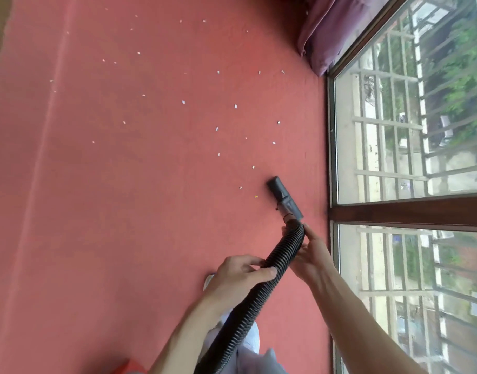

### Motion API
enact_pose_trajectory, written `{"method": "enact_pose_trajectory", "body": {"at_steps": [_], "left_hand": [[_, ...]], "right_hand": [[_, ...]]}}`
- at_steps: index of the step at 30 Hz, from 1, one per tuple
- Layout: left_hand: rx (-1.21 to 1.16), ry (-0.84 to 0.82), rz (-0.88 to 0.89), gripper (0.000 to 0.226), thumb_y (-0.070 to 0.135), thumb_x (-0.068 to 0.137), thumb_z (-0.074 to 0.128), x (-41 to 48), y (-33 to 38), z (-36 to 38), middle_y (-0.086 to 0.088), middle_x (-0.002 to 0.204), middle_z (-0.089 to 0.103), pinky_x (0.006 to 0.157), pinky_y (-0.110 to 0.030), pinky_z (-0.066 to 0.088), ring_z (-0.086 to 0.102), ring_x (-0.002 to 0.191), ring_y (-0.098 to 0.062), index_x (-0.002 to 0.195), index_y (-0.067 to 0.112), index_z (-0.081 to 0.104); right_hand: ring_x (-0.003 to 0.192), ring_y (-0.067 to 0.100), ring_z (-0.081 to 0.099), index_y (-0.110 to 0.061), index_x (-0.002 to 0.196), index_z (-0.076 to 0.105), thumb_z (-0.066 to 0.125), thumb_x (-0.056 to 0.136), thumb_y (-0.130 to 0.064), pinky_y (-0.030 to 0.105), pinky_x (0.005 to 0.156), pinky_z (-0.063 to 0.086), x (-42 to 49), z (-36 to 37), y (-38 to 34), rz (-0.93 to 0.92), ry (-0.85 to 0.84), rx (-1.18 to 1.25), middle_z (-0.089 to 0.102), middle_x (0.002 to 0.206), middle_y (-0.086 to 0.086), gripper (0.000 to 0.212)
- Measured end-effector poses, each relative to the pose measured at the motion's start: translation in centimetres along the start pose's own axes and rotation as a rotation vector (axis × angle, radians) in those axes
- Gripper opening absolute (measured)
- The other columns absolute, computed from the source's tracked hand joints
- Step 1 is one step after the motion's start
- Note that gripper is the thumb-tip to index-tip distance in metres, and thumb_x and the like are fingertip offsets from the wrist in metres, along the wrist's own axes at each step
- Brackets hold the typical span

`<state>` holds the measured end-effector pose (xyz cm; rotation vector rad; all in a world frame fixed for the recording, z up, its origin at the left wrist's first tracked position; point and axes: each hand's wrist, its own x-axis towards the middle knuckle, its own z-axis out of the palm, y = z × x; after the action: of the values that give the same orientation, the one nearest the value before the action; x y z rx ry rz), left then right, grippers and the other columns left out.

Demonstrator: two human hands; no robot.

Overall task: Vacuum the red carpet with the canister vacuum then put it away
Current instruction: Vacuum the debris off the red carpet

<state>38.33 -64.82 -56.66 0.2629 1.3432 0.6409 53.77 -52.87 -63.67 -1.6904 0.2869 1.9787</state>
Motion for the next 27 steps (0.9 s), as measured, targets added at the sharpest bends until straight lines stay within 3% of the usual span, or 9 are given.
{"method": "enact_pose_trajectory", "body": {"at_steps": [2,5,10,14,17,19,22,25,27], "left_hand": [[0.034,-0.013,-0.005,0.029,0.043,0.075,0.076,-0.5,0.1,-0.8,-0.004,0.084,0.078,0.065,-0.03,0.055,0.073,0.073,-0.018,0.096,0.025,0.077],[0.025,0.055,0.001,0.034,0.053,0.069,0.07,0.2,-0.6,-1.6,-0.004,0.072,0.075,0.065,-0.034,0.055,0.068,0.063,-0.022,0.089,0.026,0.076],[-0.019,0.251,-0.006,0.033,0.049,0.084,0.06,3.1,-3.7,-1.2,-0.012,0.063,0.069,0.055,-0.037,0.05,0.062,0.052,-0.026,0.084,0.018,0.071],[-0.018,0.272,-0.043,0.041,0.045,0.087,0.052,4.7,-5.7,0.9,-0.013,0.067,0.065,0.054,-0.041,0.05,0.06,0.052,-0.028,0.09,0.007,0.067],[0.168,0.266,-0.076,0.043,0.037,0.095,0.048,4.4,-6.0,2.1,-0.012,0.066,0.064,0.057,-0.039,0.053,0.058,0.054,-0.026,0.081,-0.001,0.063],[0.267,0.269,-0.066,0.038,0.034,0.095,0.048,3.3,-6.0,3.1,-0.008,0.064,0.061,0.063,-0.041,0.055,0.057,0.056,-0.024,0.069,0.008,0.06],[0.242,0.224,-0.035,0.039,0.041,0.094,0.054,0.7,-5.5,5.7,0.004,0.057,0.056,0.065,-0.04,0.055,0.055,0.056,-0.019,0.063,0.017,0.056],[0.251,0.23,-0.013,0.04,0.052,0.089,0.061,-2.5,-5.0,9.4,0.006,0.061,0.055,0.061,-0.032,0.046,0.054,0.059,-0.017,0.07,0.017,0.059],[0.263,0.272,-0.017,0.041,0.052,0.088,0.062,-4.4,-5.3,11.9,0.001,0.072,0.059,0.066,-0.032,0.047,0.057,0.067,-0.02,0.086,0.012,0.064]], "right_hand": [[0.067,0.019,0.058,0.002,0.098,0.058,0.059,0.093,-0.03,0.029,0.062,0.052,-0.6,0.8,1.0,0.023,-0.004,-0.031,0.062,0.084,0.012,0.032],[0.068,0.019,0.057,-0.002,0.099,0.057,0.061,0.092,-0.027,0.029,0.068,0.049,1.3,1.9,2.1,0.002,0.018,-0.061,0.059,0.081,0.012,0.027],[0.047,0.021,0.063,-0.006,0.112,0.049,0.06,0.093,-0.022,0.028,0.048,0.054,7.4,2.0,2.3,-0.085,0.17,-0.243,0.06,0.084,0.017,0.026],[0.068,0.032,0.069,0.0,0.118,0.05,0.061,0.093,-0.019,0.04,0.06,0.059,9.4,0.4,1.2,-0.122,0.214,-0.375,0.064,0.092,0.021,0.033],[0.08,0.034,0.07,0.003,0.127,0.05,0.066,0.087,-0.022,0.039,0.06,0.059,9.1,-2.5,0.3,-0.08,0.219,-0.478,0.065,0.115,0.027,0.049],[0.08,0.031,0.067,0.0,0.132,0.049,0.068,0.082,-0.025,0.035,0.058,0.058,8.1,-4.0,-0.5,-0.065,0.215,-0.541,0.063,0.114,0.026,0.059],[0.074,0.03,0.064,-0.001,0.132,0.05,0.067,0.083,-0.022,0.04,0.068,0.058,5.7,-4.8,-2.0,-0.058,0.194,-0.545,0.06,0.103,0.021,0.056],[0.074,0.03,0.063,-0.002,0.135,0.046,0.065,0.084,-0.021,0.04,0.06,0.056,2.4,-5.3,-2.7,-0.036,0.165,-0.567,0.059,0.103,0.018,0.057],[0.072,0.028,0.062,-0.003,0.134,0.046,0.064,0.087,-0.022,0.036,0.053,0.055,-0.1,-5.9,-2.5,-0.012,0.143,-0.6,0.058,0.102,0.016,0.053]]}}
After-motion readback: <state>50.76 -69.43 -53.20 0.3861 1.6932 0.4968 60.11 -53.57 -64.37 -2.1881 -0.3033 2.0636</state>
